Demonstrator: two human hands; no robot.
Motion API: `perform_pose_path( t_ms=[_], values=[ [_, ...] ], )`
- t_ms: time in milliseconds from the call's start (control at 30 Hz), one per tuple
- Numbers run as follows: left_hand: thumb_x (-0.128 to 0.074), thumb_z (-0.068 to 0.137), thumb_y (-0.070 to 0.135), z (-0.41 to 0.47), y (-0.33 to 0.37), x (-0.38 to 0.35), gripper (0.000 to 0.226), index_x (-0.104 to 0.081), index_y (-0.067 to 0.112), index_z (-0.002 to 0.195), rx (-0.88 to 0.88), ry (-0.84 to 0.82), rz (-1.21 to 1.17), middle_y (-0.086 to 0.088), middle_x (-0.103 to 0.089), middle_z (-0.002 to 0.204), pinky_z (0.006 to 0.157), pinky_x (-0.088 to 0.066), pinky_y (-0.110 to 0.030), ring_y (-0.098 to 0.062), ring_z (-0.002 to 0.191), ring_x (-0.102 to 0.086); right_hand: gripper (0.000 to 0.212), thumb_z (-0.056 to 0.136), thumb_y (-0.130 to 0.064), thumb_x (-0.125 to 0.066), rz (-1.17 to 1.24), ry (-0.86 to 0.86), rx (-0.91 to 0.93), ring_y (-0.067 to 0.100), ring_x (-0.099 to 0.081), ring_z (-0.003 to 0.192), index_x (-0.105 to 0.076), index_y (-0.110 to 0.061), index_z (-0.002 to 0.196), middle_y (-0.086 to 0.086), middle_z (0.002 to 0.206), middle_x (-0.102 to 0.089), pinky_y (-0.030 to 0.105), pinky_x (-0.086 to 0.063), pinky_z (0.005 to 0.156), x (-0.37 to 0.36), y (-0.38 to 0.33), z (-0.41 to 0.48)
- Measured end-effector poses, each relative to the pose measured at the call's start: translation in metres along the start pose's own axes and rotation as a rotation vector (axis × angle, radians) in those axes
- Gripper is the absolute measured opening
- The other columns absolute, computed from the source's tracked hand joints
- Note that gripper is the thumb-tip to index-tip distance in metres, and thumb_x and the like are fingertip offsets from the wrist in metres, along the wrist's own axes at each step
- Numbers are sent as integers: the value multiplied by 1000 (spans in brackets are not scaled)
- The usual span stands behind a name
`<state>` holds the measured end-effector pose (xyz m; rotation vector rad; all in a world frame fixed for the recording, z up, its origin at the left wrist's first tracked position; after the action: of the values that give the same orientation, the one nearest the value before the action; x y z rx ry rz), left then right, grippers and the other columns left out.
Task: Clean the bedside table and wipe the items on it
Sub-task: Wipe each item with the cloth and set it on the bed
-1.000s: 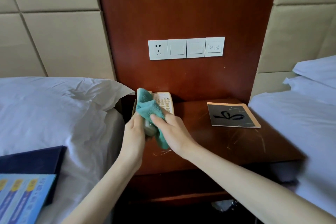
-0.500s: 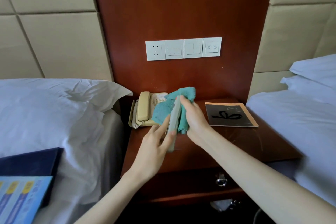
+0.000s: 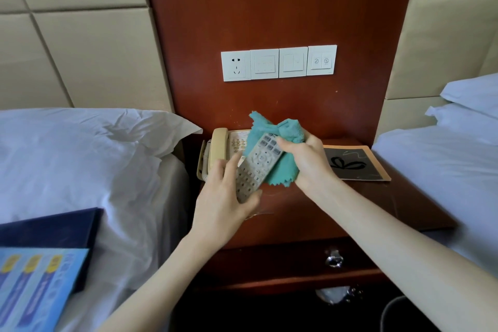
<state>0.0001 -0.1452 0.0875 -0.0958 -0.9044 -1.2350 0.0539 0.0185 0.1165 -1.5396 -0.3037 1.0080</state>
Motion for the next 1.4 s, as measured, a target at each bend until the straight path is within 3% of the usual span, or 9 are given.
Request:
perform_pose_path(
  t_ms=[267, 333, 433, 600, 733, 833, 1033, 1233, 1400],
  values=[
    [-68, 81, 24, -10, 1, -32, 39, -57, 12, 116, 562, -471, -1209, -9, -71, 96, 51, -50, -19, -17, 68, -67, 17, 81, 0, -70, -146, 138, 139, 22, -71, 85, -68, -14, 92, 6, 89, -73, 34, -59, 66, 10, -9, 7],
    [-59, 91, 23, -10, 4, -32, 29, -57, 7, 115, 576, -462, -1262, -15, -70, 90, 47, -46, -19, -14, 60, -59, 15, 83, -7, -69, -320, 156, 243, 21, -69, 90, -68, -21, 89, 2, 92, -73, 38, -57, 76, 10, -7, 4],
    [-49, 96, 29, -6, 2, -27, 27, -61, 9, 111, 616, -385, -1300, -17, -70, 86, 47, -46, -20, -13, 55, -56, 29, 86, -10, -65, -509, 6, 409, 5, -63, 103, -67, -37, 98, -15, 111, -68, 15, -51, 77, 0, -4, -6],
    [-45, 97, 31, -3, 2, -21, 33, -60, 8, 115, 578, -339, -1350, -15, -63, 91, 51, -49, -19, -9, 62, -62, 41, 90, -5, -59, -664, -279, 495, -3, -23, 140, -61, -21, 128, -21, 151, -33, -3, -29, 94, -15, 2, -16],
    [-44, 97, 36, -5, 1, -25, 33, -62, 10, 108, 609, -333, -1356, -7, -66, 80, 51, -49, -20, -12, 60, -59, 46, 89, 1, -56, -752, -395, 472, -8, -6, 143, -60, -25, 127, -24, 148, -36, 13, -19, 111, -15, 5, -26],
    [-41, 98, 40, -4, 0, -29, 38, -70, 16, 97, 632, -301, -1364, -4, -65, 79, 50, -49, -22, -14, 59, -58, 49, 87, 4, -55, -776, -466, 452, -10, -8, 141, -61, -24, 126, -24, 145, -41, 27, -23, 116, -17, 12, -36],
    [-32, 98, 48, -1, -7, -30, 46, -62, 15, 108, 686, -230, -1444, -2, -70, 75, 46, -48, -21, -10, 55, -60, 44, 82, 6, -55, -671, -583, 417, -10, -18, 140, -68, -14, 119, -16, 139, -52, 2, -20, 105, -22, 25, -59],
    [-35, 99, 41, 3, -10, -24, 39, -62, 13, 103, 710, -192, -1454, -6, -65, 81, 42, -45, -20, -11, 57, -56, 38, 78, -8, -54, -583, -652, 356, -1, -32, 138, -72, -12, 111, -2, 137, -56, 20, -22, 114, -7, 14, -57],
    [-32, 101, 36, 5, -8, -20, 38, -58, 11, 112, 732, -181, -1401, -12, -61, 85, 40, -43, -20, -15, 59, -56, 34, 75, -9, -55, -449, -553, 295, 6, -52, 125, -76, -15, 101, 1, 124, -66, 16, -39, 103, 16, 2, -37]
  ],
)
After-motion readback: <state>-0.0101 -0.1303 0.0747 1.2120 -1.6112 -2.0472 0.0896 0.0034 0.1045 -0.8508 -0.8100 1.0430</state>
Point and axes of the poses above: each hand's wrist, its own z-axis towards the middle knuckle, its own x-axis out of the back of the hand, y = z × x, the point moved 5 cm from there along z, towards the middle knuckle
